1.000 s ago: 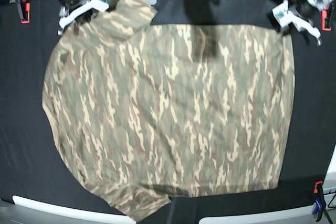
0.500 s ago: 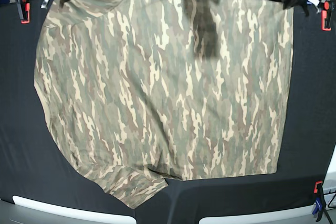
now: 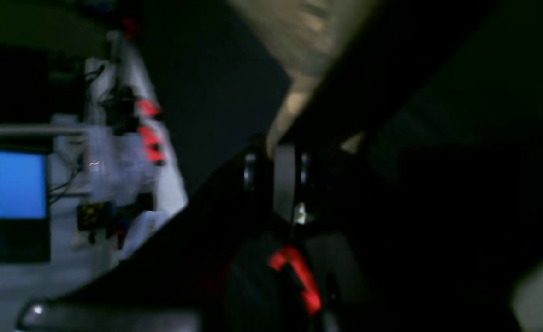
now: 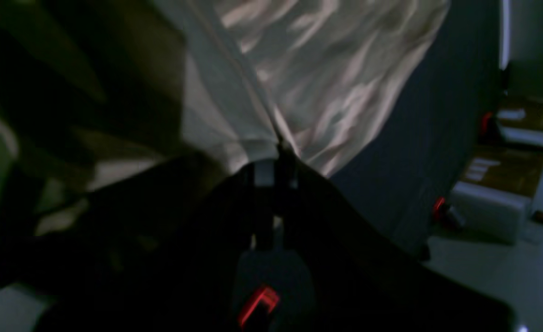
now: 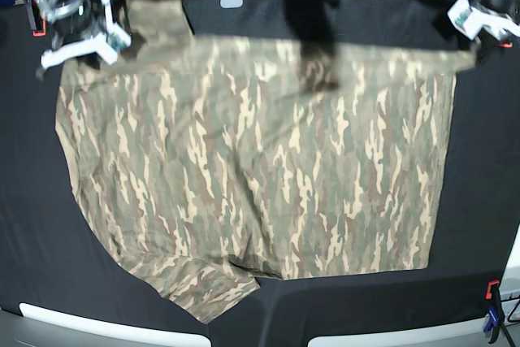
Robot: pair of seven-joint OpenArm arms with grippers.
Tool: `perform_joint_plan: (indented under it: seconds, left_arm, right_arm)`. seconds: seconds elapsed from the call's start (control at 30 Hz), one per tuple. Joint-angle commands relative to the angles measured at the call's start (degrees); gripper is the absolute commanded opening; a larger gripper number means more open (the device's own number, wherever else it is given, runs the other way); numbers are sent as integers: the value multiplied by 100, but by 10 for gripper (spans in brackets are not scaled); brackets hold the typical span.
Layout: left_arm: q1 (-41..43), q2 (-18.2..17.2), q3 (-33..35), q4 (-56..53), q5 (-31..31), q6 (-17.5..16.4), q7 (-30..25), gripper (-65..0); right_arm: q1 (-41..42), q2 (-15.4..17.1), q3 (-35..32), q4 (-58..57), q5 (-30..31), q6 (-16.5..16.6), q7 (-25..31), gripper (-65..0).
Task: Layout the t-shirt on the table in an organized manner, then fold the t-shirt properly
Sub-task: 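Lift the shirt with both grippers and drag it to straighten, then release and regrasp the shirt's shoulder edges with both grippers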
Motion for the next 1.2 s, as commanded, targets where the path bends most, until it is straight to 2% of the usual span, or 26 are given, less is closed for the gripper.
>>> perform_joint_plan:
  seconds: [0.0,0.07,0.23,0.43,0.6,0.7,0.8,0.87,1.0,1.17]
  left_arm:
    - [-50,-33,-144,59,-107,157,125,-650]
    - [-273,31,-164,46,-323,44,129,-650]
    - [-887,341,-164,44,-717,-535,129,-650]
    - [-1539,621,-164,11,-1021,-750,127,-650]
    - [-2096,863,-160,-249,-1309,-1309,122,-650]
    - [-2350,1078,-160,-385,-1311,-1436,120,-650]
    - [-2566,1272,-160,-535,-1314,-1530,120,-650]
    - [-2704,1392,-160,-647,-1309,-1561,118,-650]
    - [-3058,1609,-160,-1049,-1309,-1578,76,-650]
    - [-3412,1825,-160,-1596,-1285,-1676,-155,-650]
  right_arm:
    - [157,79,72,70,-2,-28,-109,-650]
    - [450,52,72,59,177,79,-114,-650]
    - [1036,-74,72,22,297,205,-111,-650]
    - [1504,-138,70,-426,295,210,-114,-650]
    - [1895,-138,68,-984,520,223,-50,-650]
    - [2083,-157,68,-1241,597,535,76,-650]
    - [2315,-258,68,-1532,599,603,149,-650]
    - [2511,-319,66,-1733,601,828,205,-650]
    - [2909,-343,63,-2028,1008,1220,203,-650]
    - [3318,-343,63,-2417,1239,1596,205,-650]
